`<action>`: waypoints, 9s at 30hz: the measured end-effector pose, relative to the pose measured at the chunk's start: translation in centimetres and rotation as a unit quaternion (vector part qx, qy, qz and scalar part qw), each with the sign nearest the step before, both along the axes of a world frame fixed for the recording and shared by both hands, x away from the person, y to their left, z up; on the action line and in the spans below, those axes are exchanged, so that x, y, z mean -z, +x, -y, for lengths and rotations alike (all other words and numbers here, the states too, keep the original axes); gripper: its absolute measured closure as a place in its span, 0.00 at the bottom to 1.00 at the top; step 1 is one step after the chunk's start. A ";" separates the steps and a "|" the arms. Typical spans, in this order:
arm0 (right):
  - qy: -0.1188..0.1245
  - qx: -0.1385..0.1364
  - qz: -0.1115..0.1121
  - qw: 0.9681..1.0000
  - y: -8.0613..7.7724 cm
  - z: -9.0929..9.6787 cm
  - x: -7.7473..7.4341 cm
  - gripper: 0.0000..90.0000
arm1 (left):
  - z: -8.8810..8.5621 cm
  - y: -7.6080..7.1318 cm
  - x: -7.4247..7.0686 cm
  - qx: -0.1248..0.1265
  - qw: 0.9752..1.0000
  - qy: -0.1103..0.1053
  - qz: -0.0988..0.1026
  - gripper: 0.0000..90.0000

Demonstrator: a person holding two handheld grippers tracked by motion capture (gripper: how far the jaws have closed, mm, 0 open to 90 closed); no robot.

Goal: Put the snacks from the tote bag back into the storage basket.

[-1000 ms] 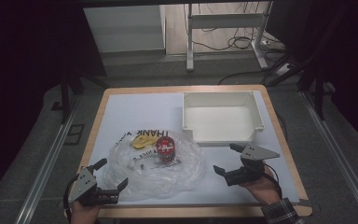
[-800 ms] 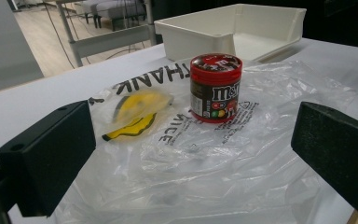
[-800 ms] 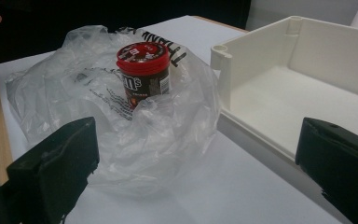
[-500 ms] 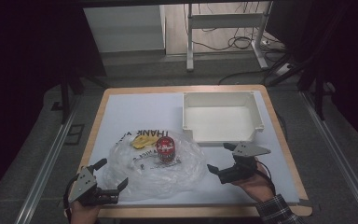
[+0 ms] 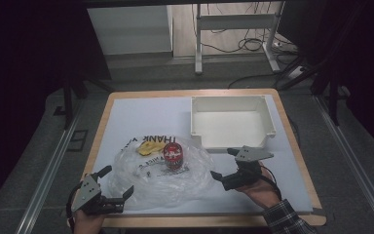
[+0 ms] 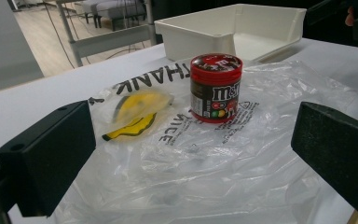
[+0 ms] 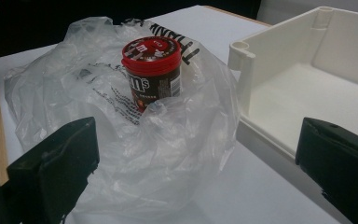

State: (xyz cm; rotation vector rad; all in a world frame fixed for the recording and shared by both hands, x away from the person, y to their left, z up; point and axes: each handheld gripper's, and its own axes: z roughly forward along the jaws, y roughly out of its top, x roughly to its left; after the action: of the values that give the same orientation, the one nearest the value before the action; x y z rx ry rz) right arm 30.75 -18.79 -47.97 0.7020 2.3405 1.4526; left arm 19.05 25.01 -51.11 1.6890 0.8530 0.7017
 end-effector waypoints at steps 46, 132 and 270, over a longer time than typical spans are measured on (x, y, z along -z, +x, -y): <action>0.002 -0.062 -0.019 0.998 2.6 -6.2 0.9 0.00 | 0.0 -0.1 -0.1 0.001 1.000 -0.001 0.002 0.00; -0.179 -0.005 -0.093 0.979 6.6 -18.0 4.0 0.24 | 0.0 0.0 -0.1 0.005 1.000 0.002 0.004 0.00; -0.178 0.061 -0.082 0.979 8.9 -5.1 -2.6 0.29 | -0.2 -0.2 -0.3 -0.002 1.000 -0.007 0.022 0.00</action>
State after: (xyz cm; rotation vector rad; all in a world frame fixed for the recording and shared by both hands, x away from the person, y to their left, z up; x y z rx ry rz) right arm 39.66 -13.70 -45.38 0.8721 2.5351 0.9185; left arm 18.86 25.19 -50.83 1.6540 0.8296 0.7317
